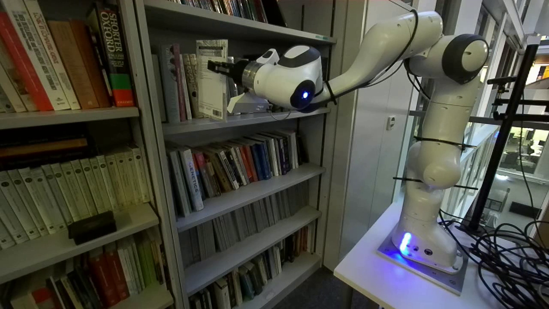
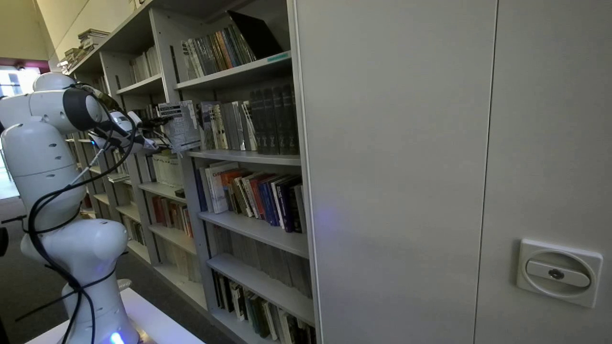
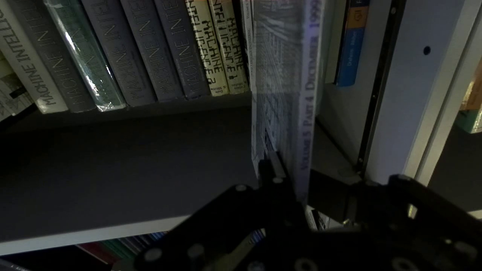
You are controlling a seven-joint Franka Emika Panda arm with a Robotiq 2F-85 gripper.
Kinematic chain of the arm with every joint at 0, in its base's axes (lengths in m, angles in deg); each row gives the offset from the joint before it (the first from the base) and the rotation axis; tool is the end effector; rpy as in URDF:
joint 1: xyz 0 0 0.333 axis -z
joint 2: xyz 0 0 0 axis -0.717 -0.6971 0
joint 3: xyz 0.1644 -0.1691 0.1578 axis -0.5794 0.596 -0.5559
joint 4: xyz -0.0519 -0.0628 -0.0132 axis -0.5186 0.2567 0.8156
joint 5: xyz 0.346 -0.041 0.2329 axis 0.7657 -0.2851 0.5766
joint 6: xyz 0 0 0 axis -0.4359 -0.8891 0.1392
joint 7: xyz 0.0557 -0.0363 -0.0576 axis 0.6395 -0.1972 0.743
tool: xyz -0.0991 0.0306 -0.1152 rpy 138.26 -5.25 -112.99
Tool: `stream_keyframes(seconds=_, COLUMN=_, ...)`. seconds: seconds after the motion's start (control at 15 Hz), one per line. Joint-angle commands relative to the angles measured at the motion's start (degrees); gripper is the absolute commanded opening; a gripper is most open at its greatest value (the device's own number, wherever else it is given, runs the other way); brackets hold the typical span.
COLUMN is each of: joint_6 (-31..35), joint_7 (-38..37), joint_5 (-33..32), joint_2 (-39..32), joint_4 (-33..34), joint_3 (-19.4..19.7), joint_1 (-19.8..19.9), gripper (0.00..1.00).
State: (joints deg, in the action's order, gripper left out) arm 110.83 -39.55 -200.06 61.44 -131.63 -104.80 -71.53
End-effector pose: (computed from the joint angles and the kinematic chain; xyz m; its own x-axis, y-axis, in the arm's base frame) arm 0.4460 0.4627 0.5812 -0.2260 -0.1033 0.9686 0.0647 -0.9938 -0.0909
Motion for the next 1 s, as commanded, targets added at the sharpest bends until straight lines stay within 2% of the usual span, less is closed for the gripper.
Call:
stream_keyframes(seconds=0.0, joint_6=-0.01, joint_7=0.18, joint_5=0.08, joint_2=-0.10, joint_4=0.18, joint_3=0.08, joint_1=-0.11, gripper=0.10)
stream_keyframes(seconds=0.2, joint_6=-0.01, joint_7=0.18, joint_5=0.08, joint_2=-0.10, joint_4=0.18, joint_3=0.08, joint_1=-0.11, gripper=0.10)
stream_keyframes(seconds=0.27, joint_6=-0.01, joint_7=0.18, joint_5=0.08, joint_2=-0.10, joint_4=0.18, joint_3=0.08, joint_1=-0.11, gripper=0.02)
stream_keyframes(seconds=0.93, joint_6=0.50, joint_7=-0.19, joint_5=-0.45, joint_2=-1.24, joint_4=-0.03, joint_3=0.40, joint_1=0.21, gripper=0.02)
